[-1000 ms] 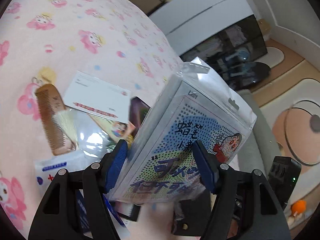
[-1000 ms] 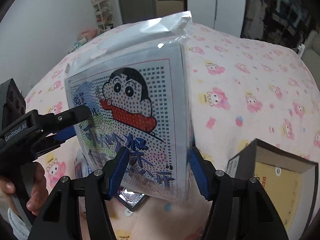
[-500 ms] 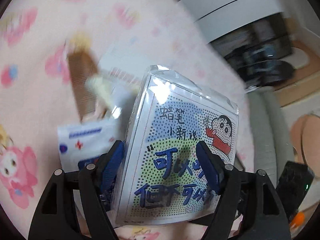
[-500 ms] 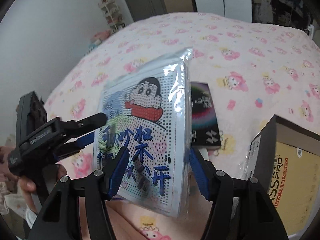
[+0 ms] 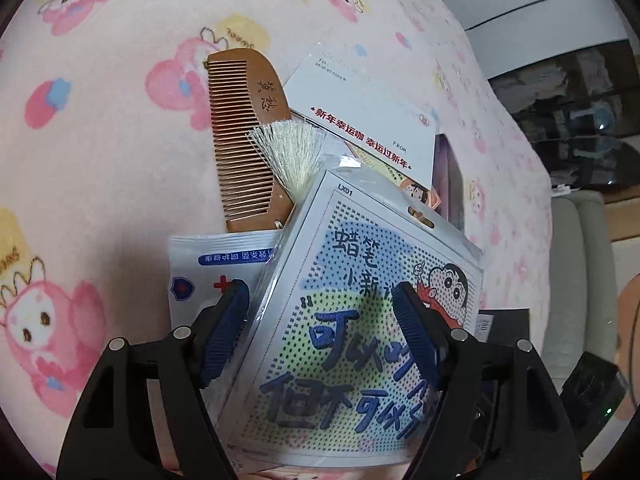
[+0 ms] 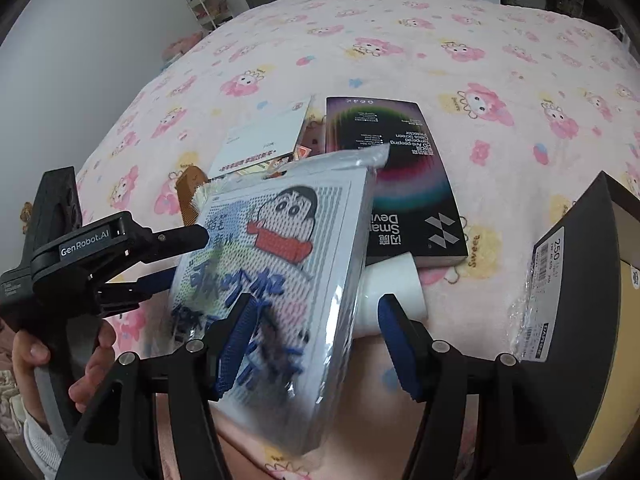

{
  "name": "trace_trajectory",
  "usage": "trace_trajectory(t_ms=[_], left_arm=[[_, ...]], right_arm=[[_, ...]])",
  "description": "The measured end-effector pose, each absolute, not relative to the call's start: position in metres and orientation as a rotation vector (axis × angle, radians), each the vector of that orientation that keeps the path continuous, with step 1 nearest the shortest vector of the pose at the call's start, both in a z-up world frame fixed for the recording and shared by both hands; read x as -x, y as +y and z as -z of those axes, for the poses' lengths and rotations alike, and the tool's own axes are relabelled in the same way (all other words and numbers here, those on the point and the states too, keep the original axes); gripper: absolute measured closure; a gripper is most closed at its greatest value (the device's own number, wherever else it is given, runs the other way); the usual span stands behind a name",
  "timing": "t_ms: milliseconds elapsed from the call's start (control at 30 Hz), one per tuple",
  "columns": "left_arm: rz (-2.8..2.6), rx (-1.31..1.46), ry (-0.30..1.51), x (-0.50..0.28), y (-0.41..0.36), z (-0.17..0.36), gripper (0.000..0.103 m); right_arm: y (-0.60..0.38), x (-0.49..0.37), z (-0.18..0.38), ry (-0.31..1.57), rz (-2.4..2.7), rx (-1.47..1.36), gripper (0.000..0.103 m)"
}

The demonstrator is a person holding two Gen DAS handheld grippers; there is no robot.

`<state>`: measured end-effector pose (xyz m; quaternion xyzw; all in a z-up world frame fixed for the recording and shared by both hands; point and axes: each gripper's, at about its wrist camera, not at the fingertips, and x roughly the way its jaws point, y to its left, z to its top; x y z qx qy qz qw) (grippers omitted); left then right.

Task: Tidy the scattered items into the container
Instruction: 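Carry the drawing pack with the right gripper toward the open black box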

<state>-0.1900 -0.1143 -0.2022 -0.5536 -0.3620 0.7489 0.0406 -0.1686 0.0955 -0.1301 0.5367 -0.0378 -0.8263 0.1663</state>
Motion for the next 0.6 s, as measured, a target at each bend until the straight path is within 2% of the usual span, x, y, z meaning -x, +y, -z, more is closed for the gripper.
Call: trace_trajectory(t_ms=[167,300,367,533,600], left_arm=[[-2.278,1.667,-1.072,0.188,-0.106,0.2,0.027],[-2.145,1.566,-1.275,0.178,-0.123,0.205,0.027],[-2.112,1.583,-1.309,0.18,-0.125,0.21,0.031],[-2.244,1.693,-1.142,0.183,-0.11,0.202,0.031],[-2.272,1.716,-1.065,0.185,-0.102,0.2,0.027]], right_arm=[[0.086,0.171,0.137,-0.095,2.348,-1.522,0.041],[0.088,0.165,0.129,-0.092,2.377,-1.499,0.043],[0.097,0.163,0.124,-0.134,2.385,-1.48,0.046],[0.109,0.162,0.124,-0.143,2.413,-1.469,0.047],[0.105,0.16,0.125,-0.155,2.368,-1.458,0.052]])
